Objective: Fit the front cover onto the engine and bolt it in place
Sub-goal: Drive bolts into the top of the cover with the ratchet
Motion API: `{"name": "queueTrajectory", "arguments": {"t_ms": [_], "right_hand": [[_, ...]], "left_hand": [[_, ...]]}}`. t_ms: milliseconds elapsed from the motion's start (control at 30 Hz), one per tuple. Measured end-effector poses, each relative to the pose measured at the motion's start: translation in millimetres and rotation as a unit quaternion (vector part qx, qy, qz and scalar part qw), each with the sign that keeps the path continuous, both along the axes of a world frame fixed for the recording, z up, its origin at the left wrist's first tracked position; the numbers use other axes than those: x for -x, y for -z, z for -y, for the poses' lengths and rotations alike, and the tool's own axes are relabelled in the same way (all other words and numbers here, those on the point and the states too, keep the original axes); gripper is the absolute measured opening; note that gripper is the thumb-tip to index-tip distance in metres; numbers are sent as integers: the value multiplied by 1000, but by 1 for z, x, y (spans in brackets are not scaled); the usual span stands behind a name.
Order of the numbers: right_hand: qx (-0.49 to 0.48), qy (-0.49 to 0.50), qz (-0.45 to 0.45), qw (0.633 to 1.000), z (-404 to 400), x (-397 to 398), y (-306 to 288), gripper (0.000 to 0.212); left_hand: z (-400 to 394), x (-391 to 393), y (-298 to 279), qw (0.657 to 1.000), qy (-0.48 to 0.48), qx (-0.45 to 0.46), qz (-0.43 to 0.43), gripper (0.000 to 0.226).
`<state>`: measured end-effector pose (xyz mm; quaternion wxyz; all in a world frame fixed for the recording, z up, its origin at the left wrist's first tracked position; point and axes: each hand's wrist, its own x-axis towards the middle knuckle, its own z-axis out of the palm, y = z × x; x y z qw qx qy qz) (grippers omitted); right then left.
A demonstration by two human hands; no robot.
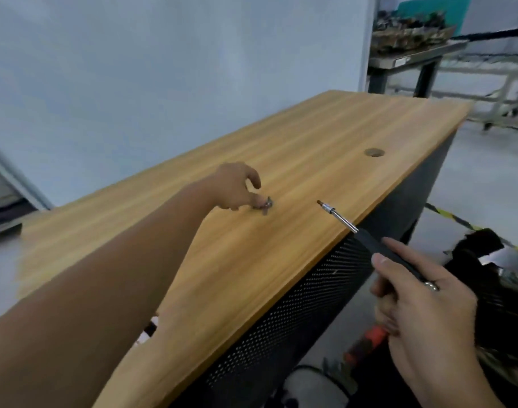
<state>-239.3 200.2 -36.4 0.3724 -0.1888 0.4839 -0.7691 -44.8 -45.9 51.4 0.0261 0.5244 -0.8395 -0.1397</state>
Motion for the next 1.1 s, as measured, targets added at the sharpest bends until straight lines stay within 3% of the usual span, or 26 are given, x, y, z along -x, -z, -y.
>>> {"name": "queueTrajectory", "arguments": {"t_ms": [100, 333, 533, 633, 700, 767, 833, 1000, 1100], "right_hand": [[-13, 16, 14, 1000, 8, -5, 9, 26], [-18, 86, 7, 996, 4, 6, 14, 27], [-15, 77, 0, 997, -2, 4, 14, 28], [-8, 67, 0, 998, -9, 1, 7, 28], [1, 72, -4, 997, -15, 3, 0, 27], [19, 74, -8, 997, -21, 7, -11, 27], [40, 78, -12, 996, -28, 15, -25, 36], [82, 112, -47, 989, -63, 51, -62, 44], [82, 160, -71, 981, -93, 75, -77, 47]], "left_hand": [[10, 3, 35, 1000, 12, 8, 6, 62], [29, 4, 62, 995, 13, 48, -91, 12], [30, 3, 66, 993, 11, 49, -106, 6], [24, 1, 57, 982, 15, 74, -175, 3], [17, 5, 41, 954, 15, 70, -290, 5], [5, 16, 18, 900, 28, -3, -436, 9], [-10, 40, -2, 847, 67, -92, -519, 9], [-65, 153, -27, 727, 178, -333, -574, 14], [-95, 208, -36, 659, 254, -401, -583, 10]]}}
